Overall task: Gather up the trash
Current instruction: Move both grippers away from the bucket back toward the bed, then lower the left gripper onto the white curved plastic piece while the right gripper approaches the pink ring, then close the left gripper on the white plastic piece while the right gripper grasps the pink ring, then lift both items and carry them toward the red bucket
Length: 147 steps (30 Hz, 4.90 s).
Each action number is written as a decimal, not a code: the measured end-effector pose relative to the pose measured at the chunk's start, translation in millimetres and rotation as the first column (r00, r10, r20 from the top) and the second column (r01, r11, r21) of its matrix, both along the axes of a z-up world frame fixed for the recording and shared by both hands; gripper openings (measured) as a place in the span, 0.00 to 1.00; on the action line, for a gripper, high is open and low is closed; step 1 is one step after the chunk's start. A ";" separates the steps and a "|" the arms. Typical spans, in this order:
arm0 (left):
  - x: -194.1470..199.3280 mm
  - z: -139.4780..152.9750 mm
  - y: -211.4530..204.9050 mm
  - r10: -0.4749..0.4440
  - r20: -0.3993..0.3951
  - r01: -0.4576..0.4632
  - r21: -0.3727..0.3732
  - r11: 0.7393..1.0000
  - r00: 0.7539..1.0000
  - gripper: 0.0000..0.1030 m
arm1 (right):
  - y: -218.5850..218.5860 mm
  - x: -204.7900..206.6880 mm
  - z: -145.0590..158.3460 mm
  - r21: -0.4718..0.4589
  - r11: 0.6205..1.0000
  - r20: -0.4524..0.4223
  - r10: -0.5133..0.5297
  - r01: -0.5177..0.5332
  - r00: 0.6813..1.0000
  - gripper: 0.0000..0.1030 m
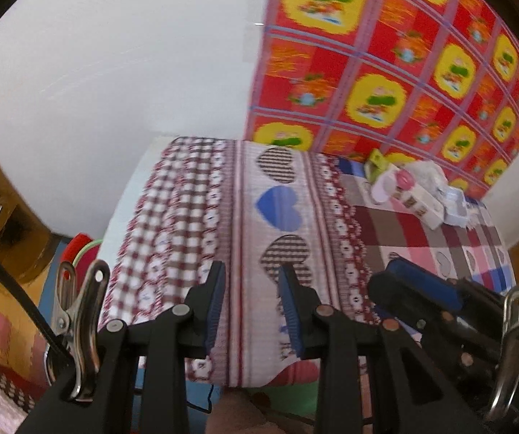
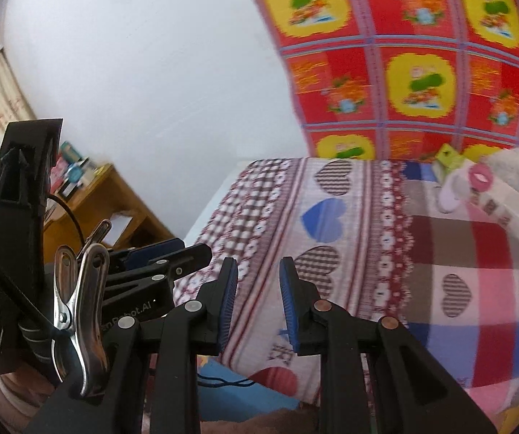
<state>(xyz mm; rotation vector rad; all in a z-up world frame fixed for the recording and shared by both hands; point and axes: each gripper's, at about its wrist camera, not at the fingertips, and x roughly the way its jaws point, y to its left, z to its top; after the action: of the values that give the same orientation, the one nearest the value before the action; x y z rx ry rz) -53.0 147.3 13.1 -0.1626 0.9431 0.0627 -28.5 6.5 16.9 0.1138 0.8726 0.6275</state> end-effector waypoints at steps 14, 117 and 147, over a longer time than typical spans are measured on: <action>67.9 -12.1 -45.6 -0.218 -0.017 0.218 -0.025 0.976 0.976 0.30 | -59.6 34.5 -16.0 -0.017 0.968 -0.033 -0.250 0.249 0.968 0.24; 212.2 -77.6 -126.7 -0.078 -0.133 0.077 -0.010 0.997 0.988 0.41 | -160.8 244.4 -98.4 -0.253 0.948 -0.001 -0.200 0.193 0.980 0.43; 117.5 -50.1 -60.6 -0.047 -0.093 0.040 -0.081 0.996 0.995 0.41 | -79.4 108.2 -44.3 -0.172 0.981 0.009 -0.089 0.089 0.996 0.43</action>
<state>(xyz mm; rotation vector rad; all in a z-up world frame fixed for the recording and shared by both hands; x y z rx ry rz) 64.5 86.7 -36.9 -0.2131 1.0437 -0.0072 79.7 -72.9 -27.4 -0.0036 0.9117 0.4663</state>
